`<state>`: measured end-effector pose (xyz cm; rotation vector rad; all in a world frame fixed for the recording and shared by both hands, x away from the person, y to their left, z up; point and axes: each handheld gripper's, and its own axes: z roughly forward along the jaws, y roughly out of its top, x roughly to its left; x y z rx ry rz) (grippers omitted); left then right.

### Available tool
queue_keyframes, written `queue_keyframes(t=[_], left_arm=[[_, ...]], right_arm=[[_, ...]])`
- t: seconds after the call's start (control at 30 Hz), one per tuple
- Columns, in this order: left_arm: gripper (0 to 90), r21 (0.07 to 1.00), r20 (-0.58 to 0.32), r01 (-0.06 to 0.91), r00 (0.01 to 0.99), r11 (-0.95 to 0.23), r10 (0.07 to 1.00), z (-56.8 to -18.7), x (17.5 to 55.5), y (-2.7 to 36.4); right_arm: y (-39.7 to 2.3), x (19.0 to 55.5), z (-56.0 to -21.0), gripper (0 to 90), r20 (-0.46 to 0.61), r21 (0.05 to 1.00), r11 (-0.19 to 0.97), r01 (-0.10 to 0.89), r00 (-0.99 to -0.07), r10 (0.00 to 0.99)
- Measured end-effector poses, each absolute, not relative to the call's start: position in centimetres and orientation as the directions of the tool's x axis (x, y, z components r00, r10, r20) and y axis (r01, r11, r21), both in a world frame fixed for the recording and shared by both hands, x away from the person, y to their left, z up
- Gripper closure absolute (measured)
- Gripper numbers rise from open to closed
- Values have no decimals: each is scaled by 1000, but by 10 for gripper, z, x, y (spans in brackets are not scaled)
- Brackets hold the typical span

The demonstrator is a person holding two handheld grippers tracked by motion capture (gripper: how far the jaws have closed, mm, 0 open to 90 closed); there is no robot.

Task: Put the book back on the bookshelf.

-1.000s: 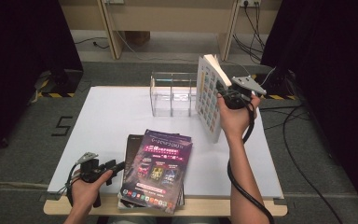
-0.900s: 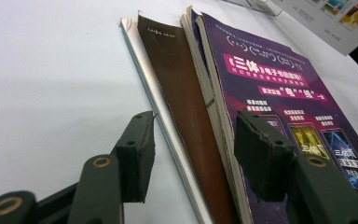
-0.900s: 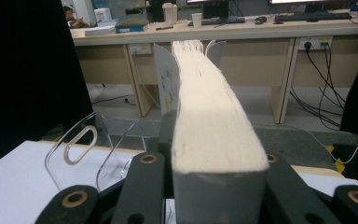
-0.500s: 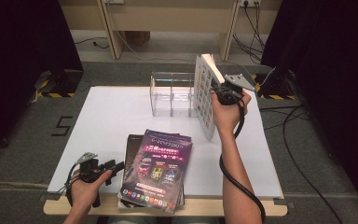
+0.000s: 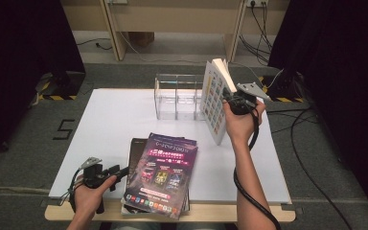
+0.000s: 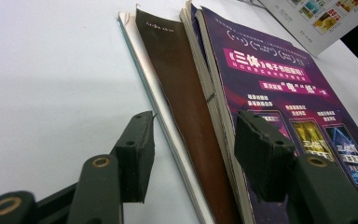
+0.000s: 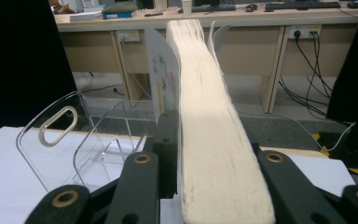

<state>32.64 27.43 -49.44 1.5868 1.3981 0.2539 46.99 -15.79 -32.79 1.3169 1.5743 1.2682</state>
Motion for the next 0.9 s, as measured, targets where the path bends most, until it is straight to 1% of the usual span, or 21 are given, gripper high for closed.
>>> queue_keyframes(t=[0.27,0.67,0.8,0.9], left_arm=[[472,751,-420,647,317,130,850,-494,326,276],[471,750,-418,649,320,125,850,-495,326,274],[471,750,-418,650,320,124,850,-495,326,275],[471,750,-415,650,320,121,852,-495,327,275]], right_arm=[[-159,467,-330,649,83,958,-15,285,-227,970],[-164,463,-335,641,106,957,-38,286,-227,968],[-162,468,-337,642,107,951,-35,307,-223,969],[-160,472,-337,661,105,949,-31,314,-223,969]])
